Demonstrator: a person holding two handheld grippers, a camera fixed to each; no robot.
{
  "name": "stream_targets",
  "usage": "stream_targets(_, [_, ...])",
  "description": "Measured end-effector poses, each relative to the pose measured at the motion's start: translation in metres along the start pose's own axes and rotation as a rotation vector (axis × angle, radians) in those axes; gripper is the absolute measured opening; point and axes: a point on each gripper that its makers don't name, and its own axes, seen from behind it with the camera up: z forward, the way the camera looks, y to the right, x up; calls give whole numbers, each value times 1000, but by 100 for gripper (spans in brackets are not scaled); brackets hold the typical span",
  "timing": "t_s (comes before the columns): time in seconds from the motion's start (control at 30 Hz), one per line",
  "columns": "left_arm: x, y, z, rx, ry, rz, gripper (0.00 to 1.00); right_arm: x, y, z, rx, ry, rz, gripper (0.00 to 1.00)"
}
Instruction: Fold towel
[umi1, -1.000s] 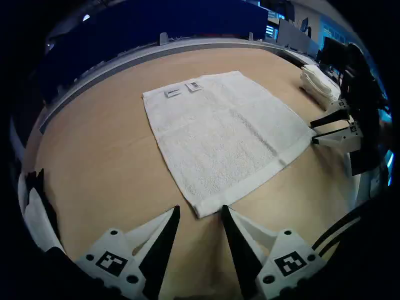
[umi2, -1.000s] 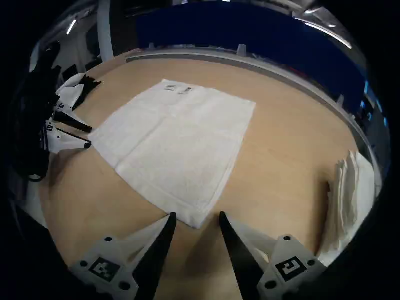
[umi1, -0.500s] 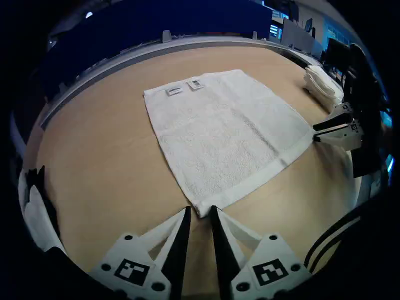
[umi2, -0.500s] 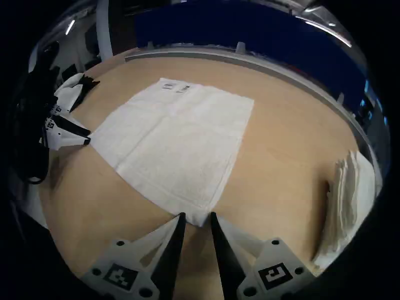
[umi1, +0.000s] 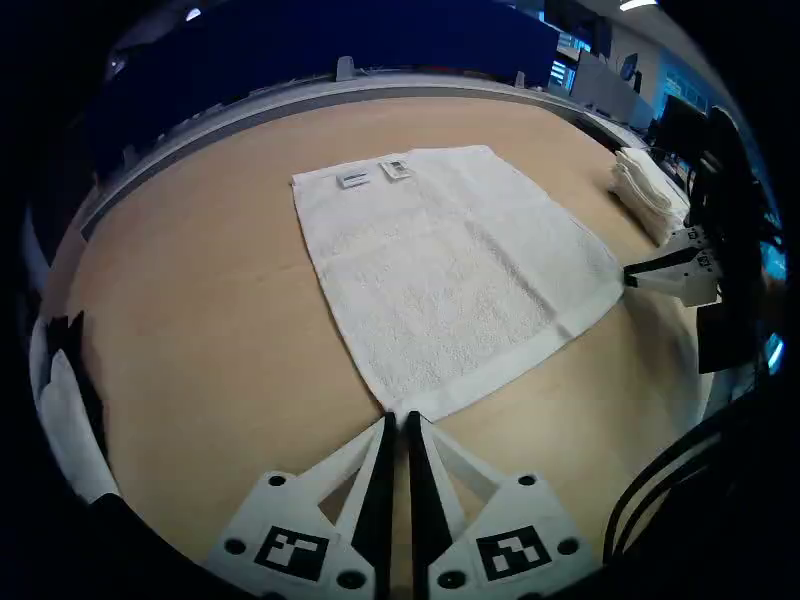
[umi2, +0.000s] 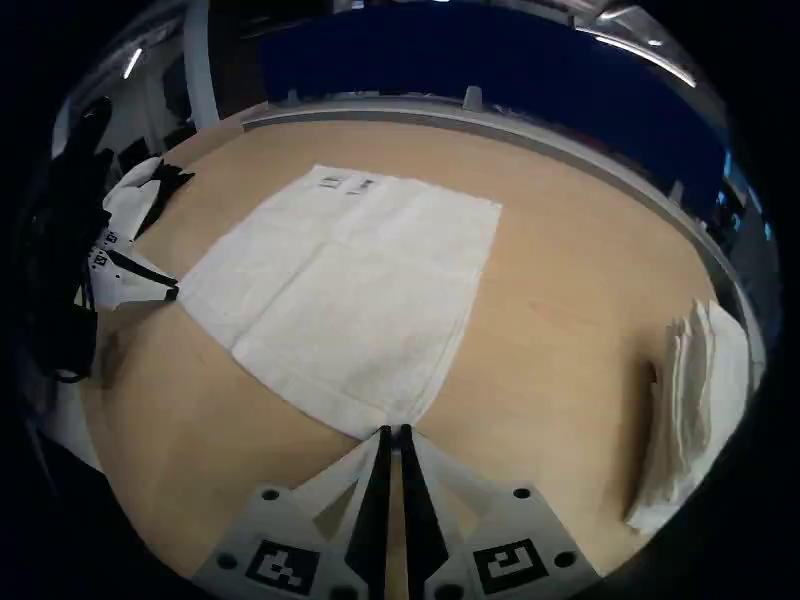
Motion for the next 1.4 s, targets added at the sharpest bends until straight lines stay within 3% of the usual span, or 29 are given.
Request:
stream_targets(0.27, [1, -3, -1, 9, 10, 14, 9, 6, -4, -1, 22, 13, 9, 5])
stream_targets(0.47, [12, -2, -14, -7, 39, -21, 9, 22, -4, -6, 28, 51, 31, 4])
stream_targets(0.87, [29, 3, -60, -32, 84, -65, 9, 57, -7, -46, 30, 108, -17, 4])
stream_targets(1.17, [36, 14, -99, -69, 99, -121, 9, 82, -13, -84, 28, 144, -43, 4])
stream_targets(1.4, [36, 25, -120, -90, 105, -142, 9, 84, -16, -100, 28, 140, -39, 4])
